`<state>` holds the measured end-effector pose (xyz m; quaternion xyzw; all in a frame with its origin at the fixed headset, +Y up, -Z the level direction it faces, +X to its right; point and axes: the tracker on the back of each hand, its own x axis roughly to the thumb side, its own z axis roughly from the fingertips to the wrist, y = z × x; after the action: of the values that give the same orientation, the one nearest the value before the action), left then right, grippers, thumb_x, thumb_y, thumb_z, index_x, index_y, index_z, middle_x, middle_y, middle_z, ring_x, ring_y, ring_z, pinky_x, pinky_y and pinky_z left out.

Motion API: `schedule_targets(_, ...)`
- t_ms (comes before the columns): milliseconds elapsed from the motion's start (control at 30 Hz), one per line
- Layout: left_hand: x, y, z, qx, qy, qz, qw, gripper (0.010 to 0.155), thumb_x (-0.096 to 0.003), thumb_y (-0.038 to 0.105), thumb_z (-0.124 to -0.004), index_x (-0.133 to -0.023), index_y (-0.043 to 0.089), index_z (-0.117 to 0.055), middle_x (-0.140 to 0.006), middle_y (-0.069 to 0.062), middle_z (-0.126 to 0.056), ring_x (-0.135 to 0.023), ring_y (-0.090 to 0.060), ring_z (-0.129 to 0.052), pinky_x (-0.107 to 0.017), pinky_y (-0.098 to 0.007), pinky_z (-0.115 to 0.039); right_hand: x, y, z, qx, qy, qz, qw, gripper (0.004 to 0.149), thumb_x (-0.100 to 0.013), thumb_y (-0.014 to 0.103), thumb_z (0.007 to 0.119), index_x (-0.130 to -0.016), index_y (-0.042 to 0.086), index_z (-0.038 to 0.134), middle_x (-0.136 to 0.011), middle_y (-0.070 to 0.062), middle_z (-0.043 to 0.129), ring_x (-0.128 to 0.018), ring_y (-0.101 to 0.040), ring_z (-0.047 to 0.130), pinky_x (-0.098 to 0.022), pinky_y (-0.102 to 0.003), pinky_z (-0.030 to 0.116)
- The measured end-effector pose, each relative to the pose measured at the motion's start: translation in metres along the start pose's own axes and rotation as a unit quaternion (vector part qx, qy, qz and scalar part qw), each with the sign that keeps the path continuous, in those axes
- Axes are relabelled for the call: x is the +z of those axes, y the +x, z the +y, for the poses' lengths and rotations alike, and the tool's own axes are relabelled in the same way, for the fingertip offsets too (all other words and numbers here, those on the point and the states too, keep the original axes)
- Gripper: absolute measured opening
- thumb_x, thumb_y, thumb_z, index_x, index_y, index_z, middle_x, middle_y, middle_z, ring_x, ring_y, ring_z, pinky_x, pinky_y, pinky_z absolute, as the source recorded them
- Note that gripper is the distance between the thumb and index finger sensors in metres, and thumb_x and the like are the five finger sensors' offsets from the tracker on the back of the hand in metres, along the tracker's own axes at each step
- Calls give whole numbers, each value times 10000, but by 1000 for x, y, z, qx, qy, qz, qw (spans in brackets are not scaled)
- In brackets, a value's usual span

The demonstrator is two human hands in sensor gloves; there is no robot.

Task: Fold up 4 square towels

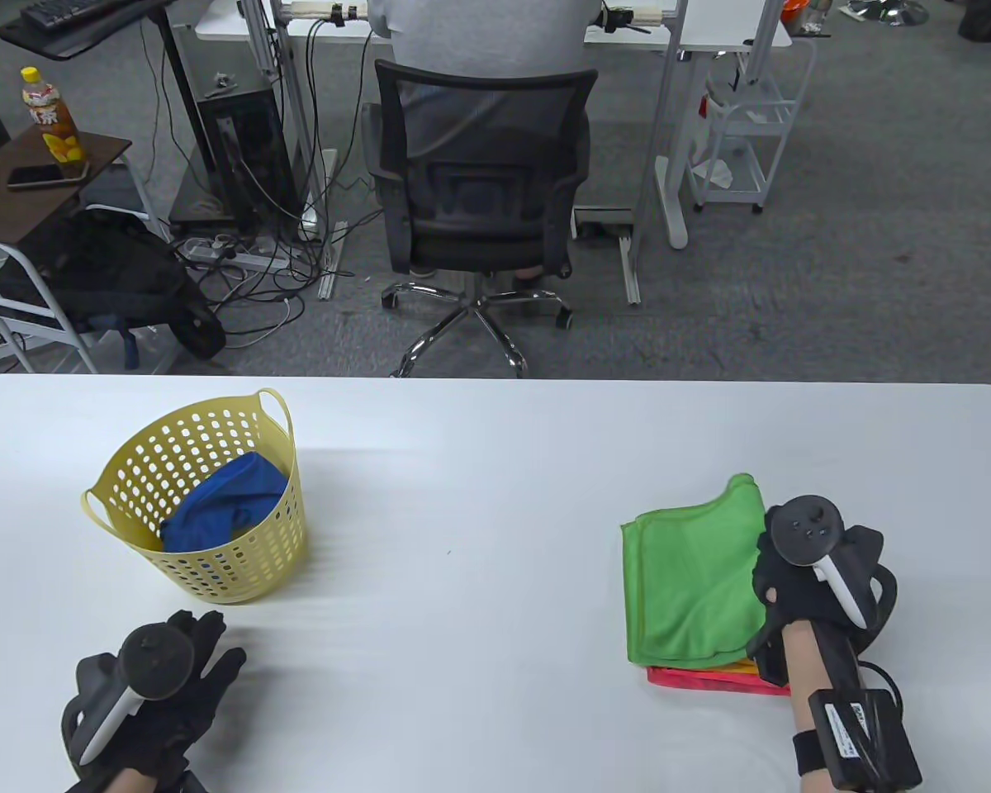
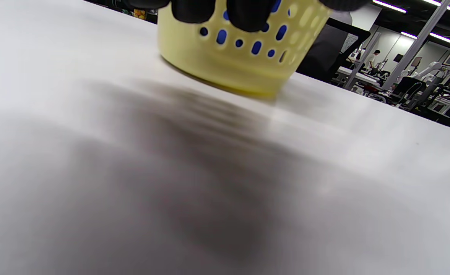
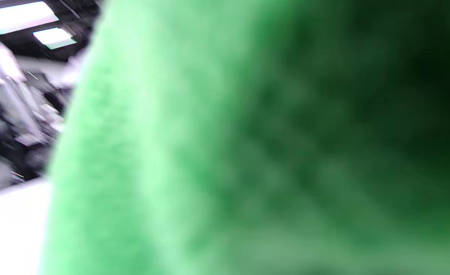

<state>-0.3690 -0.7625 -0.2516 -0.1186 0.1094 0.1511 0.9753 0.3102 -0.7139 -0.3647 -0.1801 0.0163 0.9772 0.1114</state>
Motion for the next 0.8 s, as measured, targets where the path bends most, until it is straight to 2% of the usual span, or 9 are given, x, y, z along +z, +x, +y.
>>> schedule_targets(200, -5, -1, -6, -18, -10, 19, 1000, 722, -507, 666, -567, -1162, 368, -500, -1269, -37, -401, -1198, -384, -394, -872, -616, -344, -18, -26, 44, 59, 6, 68, 996, 428, -527, 228, 723, -947, 146, 720, -731, -215, 912, -201, -152, 956, -166, -327, 862)
schedule_targets(267, -6, -2, -7, -21, -13, 23, 999, 723, -507, 667, -566, -1162, 368, -499, -1269, -36, -401, -1198, -383, -395, -873, -615, -344, -20, -28, 55, 87, 13, 85, 993, 435, -529, 248, 740, -952, 146, 722, -802, -236, 882, -271, -168, 953, -230, -360, 857)
schedule_targets(333, -6, -1, -8, -23, -14, 24, 999, 723, -507, 668, -565, -1162, 369, -497, -1271, -32, -397, -1200, -381, -393, -873, -615, -343, -19, -28, 61, 116, 37, 113, 986, 489, -536, 285, 737, -993, 121, 680, -898, -271, 821, -364, -177, 942, -320, -407, 847)
schedule_targets(400, -6, -1, -8, -25, -13, 23, 999, 723, -506, 669, -566, -1162, 372, -497, -1271, -31, -396, -1200, -380, -392, -873, -616, -343, -16, -26, 57, 119, 20, 127, 985, 538, -536, 293, 743, -1030, 105, 645, -939, -279, 795, -423, -213, 947, -368, -442, 839)
schedule_targets(500, -4, -1, -5, -21, -6, 18, 1000, 725, -506, 670, -566, -1163, 373, -491, -1273, -21, -391, -1201, -379, -390, -873, -616, -342, -6, -18, 30, 82, -11, 137, 987, 568, -541, 306, 746, -1054, 90, 631, -963, -298, 775, -502, -286, 956, -420, -493, 823)
schedule_targets(533, -3, -1, -3, -18, -1, 16, 1000, 725, -505, 669, -567, -1163, 372, -490, -1273, -17, -390, -1202, -377, -391, -874, -615, -344, 1, -9, 15, 39, -18, 126, 991, 579, -544, 314, 743, -1061, 83, 624, -969, -311, 764, -527, -309, 954, -434, -509, 815)
schedule_targets(667, 2, -1, 6, 1, 17, 6, 1000, 726, -506, 672, -566, -1168, 395, -453, -1280, -5, -349, -1206, -375, -375, -875, -615, -337, 39, 46, -44, -134, -35, 29, 990, 601, -564, 327, 719, -1088, 62, 588, -989, -337, 737, -650, -398, 928, -494, -573, 779)
schedule_targets(733, 5, -2, 11, 7, 31, 5, 999, 738, -506, 675, -562, -1173, 391, -427, -1282, 2, -329, -1208, -372, -368, -877, -615, -332, 67, 84, -66, -229, -66, -58, 969, 605, -567, 338, 715, -1089, 58, 590, -995, -337, 736, -713, -436, 901, -519, -602, 757)
schedule_targets(800, 8, -3, 17, 7, 51, 10, 999, 744, -506, 673, -566, -1175, 381, -425, -1280, -6, -343, -1206, -373, -378, -875, -617, -335, 97, 122, -72, -309, -71, -152, 936, 615, -571, 355, 706, -1096, 62, 580, -1025, -343, 698, -794, -472, 847, -548, -628, 724)
